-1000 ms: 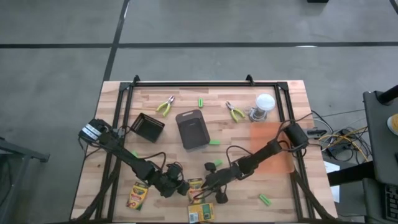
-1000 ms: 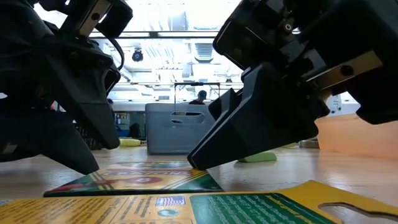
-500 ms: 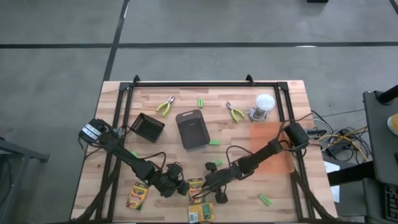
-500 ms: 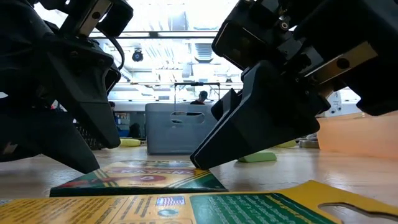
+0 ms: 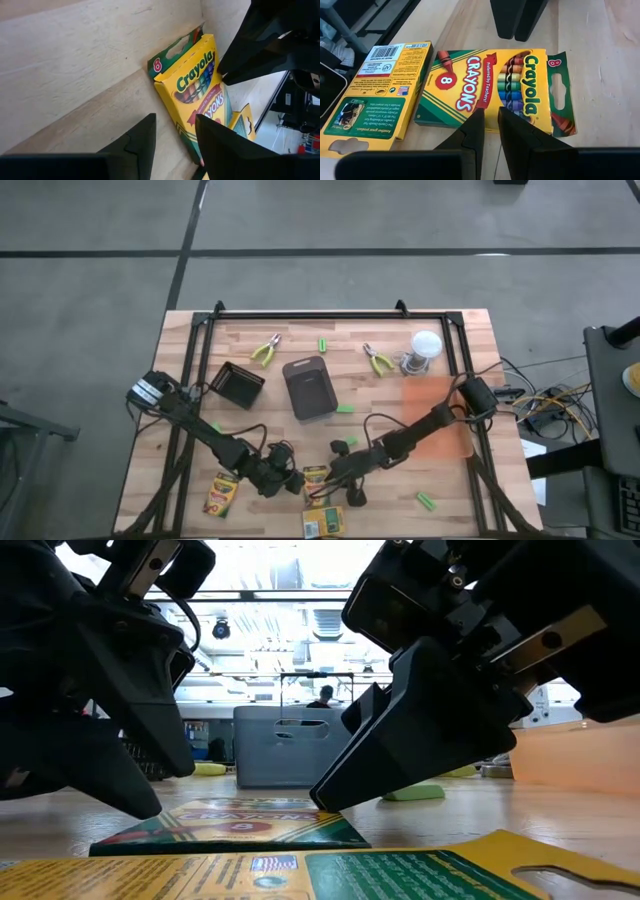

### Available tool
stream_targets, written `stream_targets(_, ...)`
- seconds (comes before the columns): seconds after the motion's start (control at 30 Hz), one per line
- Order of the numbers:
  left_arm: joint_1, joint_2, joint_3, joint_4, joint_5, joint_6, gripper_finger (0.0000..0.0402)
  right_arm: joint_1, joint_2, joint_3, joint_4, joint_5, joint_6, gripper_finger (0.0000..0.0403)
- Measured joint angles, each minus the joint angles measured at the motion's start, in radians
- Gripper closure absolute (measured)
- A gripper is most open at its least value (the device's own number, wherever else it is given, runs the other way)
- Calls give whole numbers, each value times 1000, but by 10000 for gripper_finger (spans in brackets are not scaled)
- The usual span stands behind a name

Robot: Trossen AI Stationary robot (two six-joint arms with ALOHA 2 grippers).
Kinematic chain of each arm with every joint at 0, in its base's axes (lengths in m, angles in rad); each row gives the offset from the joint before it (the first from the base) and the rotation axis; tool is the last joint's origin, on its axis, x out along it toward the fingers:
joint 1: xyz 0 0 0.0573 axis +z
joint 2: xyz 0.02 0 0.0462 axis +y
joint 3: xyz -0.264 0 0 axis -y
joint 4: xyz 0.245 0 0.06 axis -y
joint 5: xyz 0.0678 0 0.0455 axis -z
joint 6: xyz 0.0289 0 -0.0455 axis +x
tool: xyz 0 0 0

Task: Pick & Place School Supplies
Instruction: Put the top right yellow crayon box into the black transparent bin

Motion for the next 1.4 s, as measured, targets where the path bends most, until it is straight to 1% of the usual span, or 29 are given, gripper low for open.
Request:
stream_targets(0.13,1,0,0,7,1,0,259,1,0,-1,2,-18,-13,346)
stream_targets(0.63,3,0,0,26,8,0,259,2,0,-1,-2,-18,-41,346)
stream_targets(1.4,4,0,0,26,7,1,259,-4,0,-5,-9,-16,41,346)
